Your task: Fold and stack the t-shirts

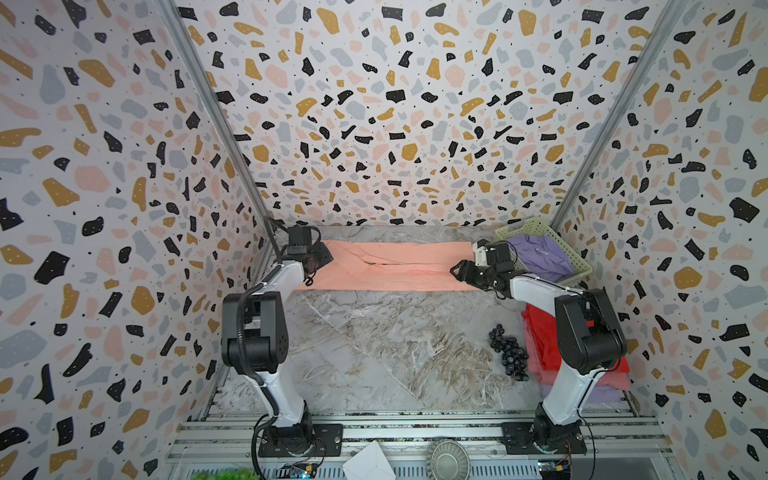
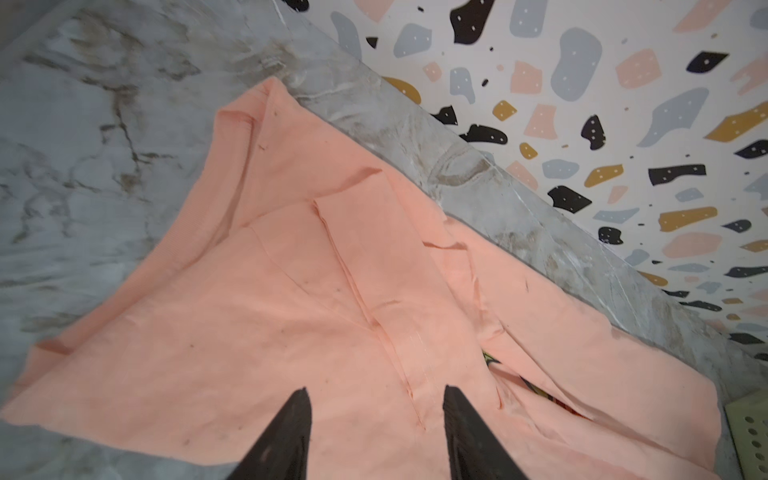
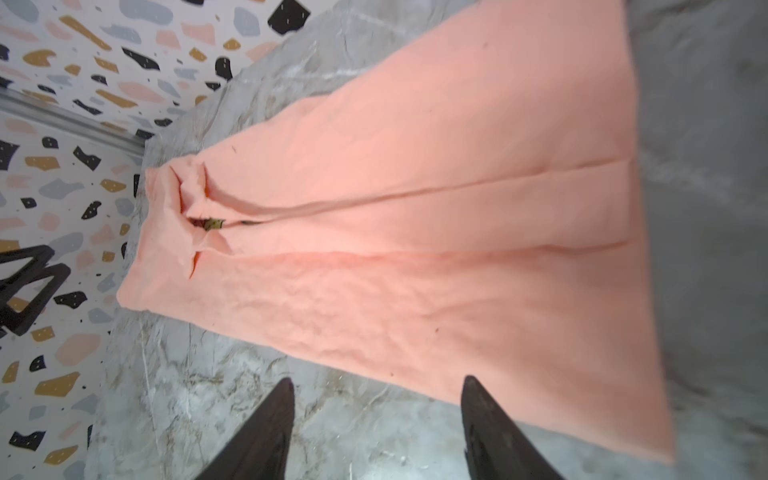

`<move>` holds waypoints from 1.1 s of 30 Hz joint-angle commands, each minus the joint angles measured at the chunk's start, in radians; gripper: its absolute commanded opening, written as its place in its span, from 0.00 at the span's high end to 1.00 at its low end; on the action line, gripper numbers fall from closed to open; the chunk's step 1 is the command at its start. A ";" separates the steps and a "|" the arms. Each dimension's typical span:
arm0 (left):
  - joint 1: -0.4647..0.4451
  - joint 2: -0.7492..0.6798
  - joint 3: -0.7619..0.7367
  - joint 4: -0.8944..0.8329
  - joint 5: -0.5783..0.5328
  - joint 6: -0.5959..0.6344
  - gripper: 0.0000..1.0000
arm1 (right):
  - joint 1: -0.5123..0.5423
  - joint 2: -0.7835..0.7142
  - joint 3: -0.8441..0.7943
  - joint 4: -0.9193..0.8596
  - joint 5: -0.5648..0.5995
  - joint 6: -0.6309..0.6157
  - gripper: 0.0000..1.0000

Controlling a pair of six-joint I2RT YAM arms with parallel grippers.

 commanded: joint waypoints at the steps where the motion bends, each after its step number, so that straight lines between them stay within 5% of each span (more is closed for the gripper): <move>1: -0.046 -0.048 -0.034 0.067 0.056 -0.011 0.47 | 0.038 0.004 0.002 0.068 -0.022 0.045 0.35; 19: -0.057 -0.103 -0.122 0.100 0.053 -0.032 0.46 | 0.126 0.346 0.260 0.220 -0.128 0.161 0.34; 33: -0.057 -0.101 -0.127 0.096 0.051 -0.029 0.46 | 0.125 0.450 0.395 0.287 -0.110 0.191 0.34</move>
